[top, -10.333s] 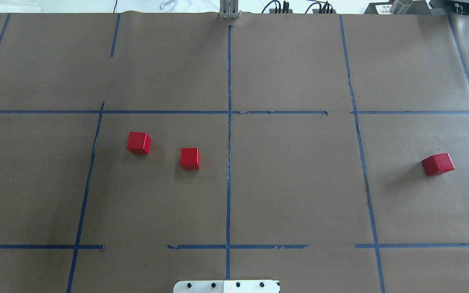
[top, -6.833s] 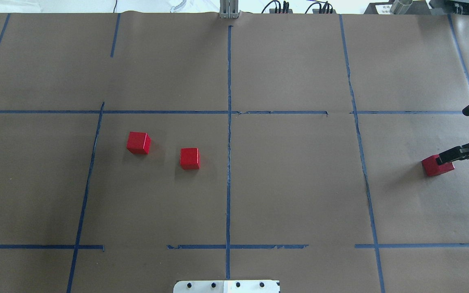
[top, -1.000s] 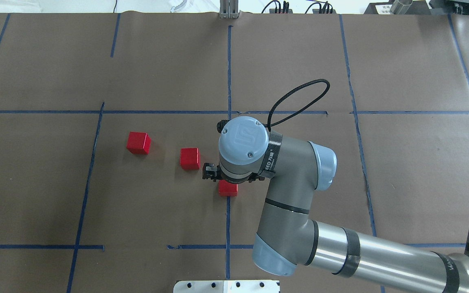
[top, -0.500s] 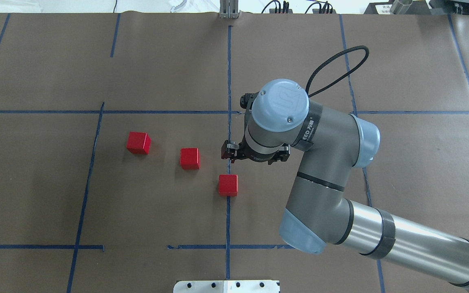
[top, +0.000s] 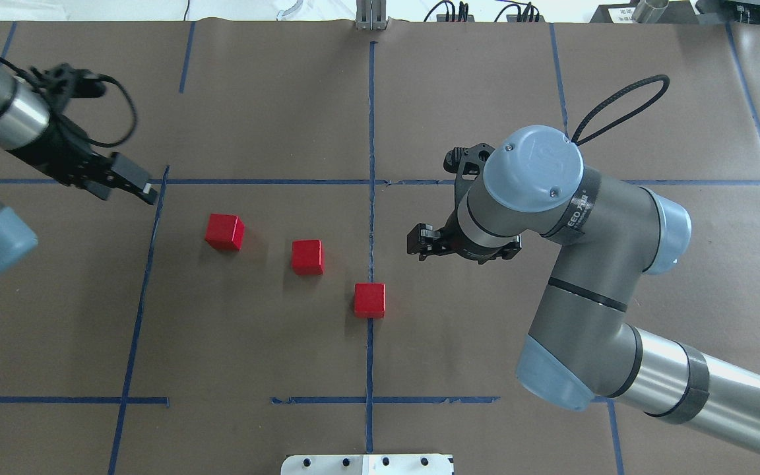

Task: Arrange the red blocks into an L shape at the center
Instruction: 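Set the cube at center, open the right gripper while the left arm reaches in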

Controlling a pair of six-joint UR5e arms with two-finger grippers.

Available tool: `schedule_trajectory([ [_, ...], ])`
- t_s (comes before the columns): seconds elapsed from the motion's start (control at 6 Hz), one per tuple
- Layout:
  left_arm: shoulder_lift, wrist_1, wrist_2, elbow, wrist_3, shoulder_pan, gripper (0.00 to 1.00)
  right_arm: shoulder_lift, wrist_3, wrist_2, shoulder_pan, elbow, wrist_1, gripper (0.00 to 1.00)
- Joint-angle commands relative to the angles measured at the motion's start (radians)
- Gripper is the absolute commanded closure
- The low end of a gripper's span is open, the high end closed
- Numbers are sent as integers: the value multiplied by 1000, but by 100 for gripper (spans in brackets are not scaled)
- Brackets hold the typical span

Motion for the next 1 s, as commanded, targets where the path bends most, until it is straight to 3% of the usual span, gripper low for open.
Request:
schedule_trajectory([
  [0.0, -168, 35, 278, 12, -368, 293, 0, -39, 0, 0, 9, 20, 12, 0],
  [0.17, -223, 96, 371, 26, -409, 353, 0, -83, 0, 0, 24, 65, 14, 0],
  [0.33, -253, 104, 396, 61, -429, 367, 0, -99, 0, 1, 34, 77, 14, 0],
  [0.5, -300, 104, 502, 111, -471, 414, 0, -113, 0, 4, 35, 77, 14, 0],
  [0.83, -311, 103, 531, 147, -471, 415, 0, -185, -6, 9, 51, 146, 14, 0],
])
